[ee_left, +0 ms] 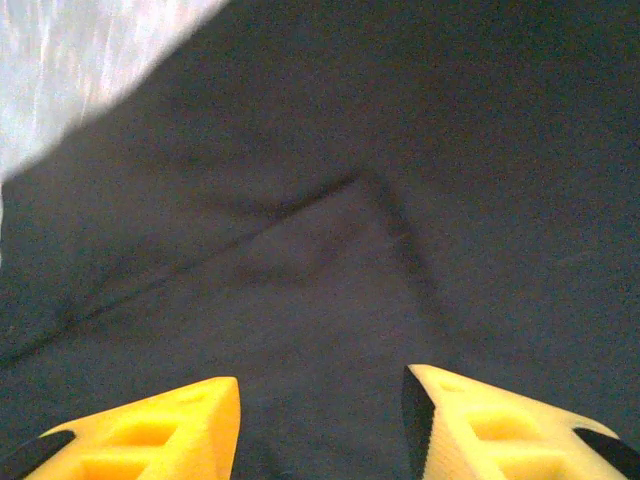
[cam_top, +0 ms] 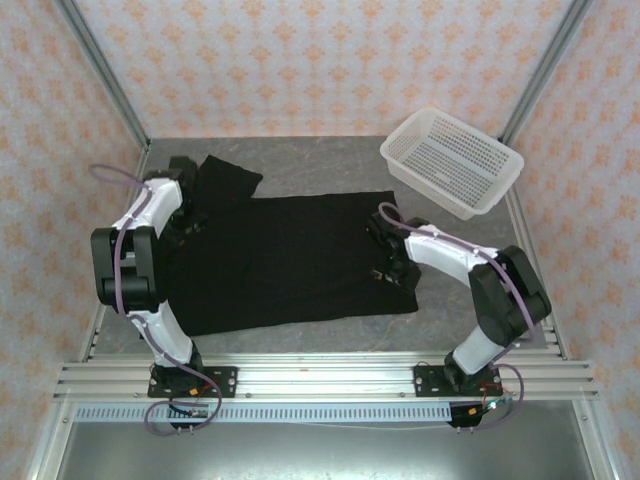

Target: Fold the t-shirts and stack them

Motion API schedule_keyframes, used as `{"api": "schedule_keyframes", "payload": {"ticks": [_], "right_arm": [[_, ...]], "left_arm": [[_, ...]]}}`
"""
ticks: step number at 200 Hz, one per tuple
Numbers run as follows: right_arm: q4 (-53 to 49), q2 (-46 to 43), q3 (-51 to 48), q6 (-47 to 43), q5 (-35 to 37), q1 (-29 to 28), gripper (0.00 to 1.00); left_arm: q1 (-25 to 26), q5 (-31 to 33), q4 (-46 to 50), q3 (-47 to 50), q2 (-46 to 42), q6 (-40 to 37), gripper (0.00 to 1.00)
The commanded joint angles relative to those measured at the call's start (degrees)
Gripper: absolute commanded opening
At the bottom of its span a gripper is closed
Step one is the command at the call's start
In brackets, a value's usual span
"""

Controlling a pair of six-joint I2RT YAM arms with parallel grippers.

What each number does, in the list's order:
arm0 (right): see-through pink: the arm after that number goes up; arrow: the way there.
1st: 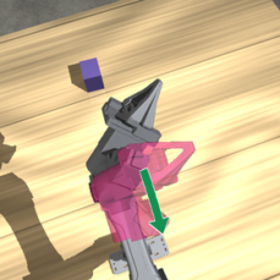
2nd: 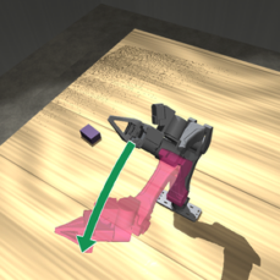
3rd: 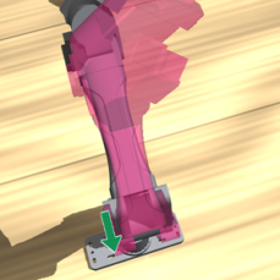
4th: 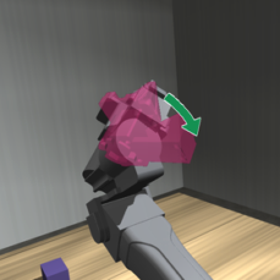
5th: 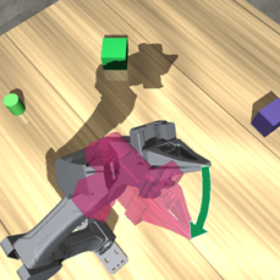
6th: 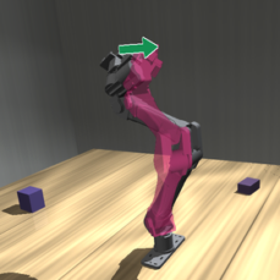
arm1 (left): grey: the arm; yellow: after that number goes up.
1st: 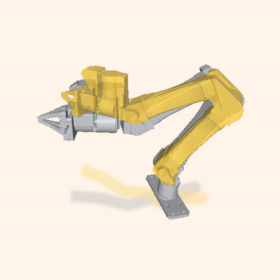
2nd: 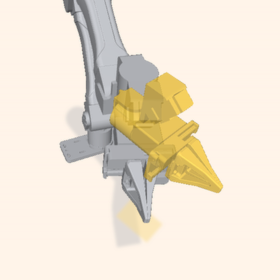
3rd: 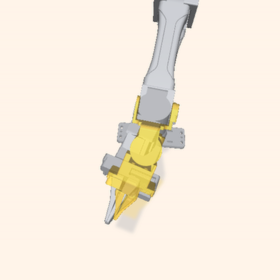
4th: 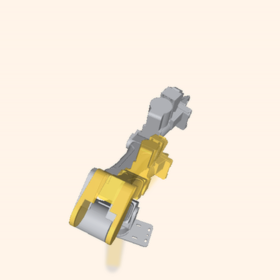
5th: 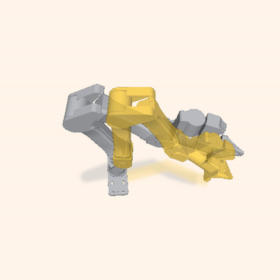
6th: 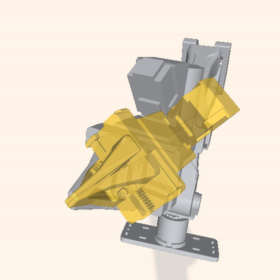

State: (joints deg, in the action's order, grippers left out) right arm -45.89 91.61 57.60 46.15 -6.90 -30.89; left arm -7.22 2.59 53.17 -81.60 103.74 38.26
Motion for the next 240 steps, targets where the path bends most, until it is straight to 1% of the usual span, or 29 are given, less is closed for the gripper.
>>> {"api": "schedule_keyframes", "payload": {"ticks": [1,5,21,43,58,74,100,111,133,144,152,179,190,205,222,240], "right_arm": [[3.4,-1.4,6.0,-6.9,4.0,1.4,0.70],[4.0,-0.8,7.1,-8.0,3.6,1.8,0.70],[6.3,2.0,11.0,-11.6,1.0,3.9,0.70],[9.2,6.2,16.3,-14.2,-3.7,7.2,0.70],[9.1,9.1,20.4,-15.7,-5.5,8.6,0.70],[7.5,11.6,24.2,-16.3,-6.6,9.5,0.70],[7.9,12.0,25.3,-15.4,-7.4,9.8,0.70],[8.0,11.6,25.0,-14.7,-7.6,9.9,0.70],[9.0,10.4,23.1,-13.3,-8.0,10.0,0.70],[9.6,9.7,21.9,-12.7,-8.1,10.0,0.70],[9.8,9.3,21.2,-12.4,-8.3,9.9,0.70],[9.8,8.6,20.3,-12.1,-8.6,10.0,0.70],[9.9,8.5,20.1,-12.1,-8.5,10.0,0.70],[10.0,8.7,20.2,-12.1,-8.5,10.1,0.70],[10.4,9.3,20.5,-12.1,-8.8,10.2,0.70],[10.5,10.0,21.3,-12.2,-9.1,10.2,0.69]], "left_arm": [[0.5,0.5,-0.4,-10.1,5.3,0.2,0.48],[0.5,0.3,-0.5,-12.1,7.8,0.3,0.49],[0.5,1.3,-0.9,-20.1,13.4,1.1,0.49],[0.4,1.3,-4.5,-30.2,20.9,1.3,0.49],[0.5,1.7,-6.3,-38.6,27.0,0.1,0.49],[0.5,2.2,-6.2,-49.2,34.8,-1.6,0.49],[0.5,1.8,-3.5,-67.6,47.8,-2.8,0.50],[0.5,2.3,-4.2,-72.5,51.4,-2.4,0.51],[0.2,3.7,-9.3,-72.8,54.2,0.7,0.53],[-0.1,2.8,-11.4,-73.0,55.5,2.6,0.54],[-0.2,2.2,-12.4,-73.6,56.5,3.6,0.58],[-0.2,-0.6,-12.4,-77.2,59.9,5.5,0.65],[0.1,-2.1,-10.8,-77.8,60.7,6.4,0.68],[0.2,-5.0,-7.8,-77.9,61.5,7.3,0.68],[0.9,-7.0,-1.4,-77.8,62.0,6.9,0.68],[1.5,-6.5,7.5,-77.6,61.9,5.8,0.67]]}}
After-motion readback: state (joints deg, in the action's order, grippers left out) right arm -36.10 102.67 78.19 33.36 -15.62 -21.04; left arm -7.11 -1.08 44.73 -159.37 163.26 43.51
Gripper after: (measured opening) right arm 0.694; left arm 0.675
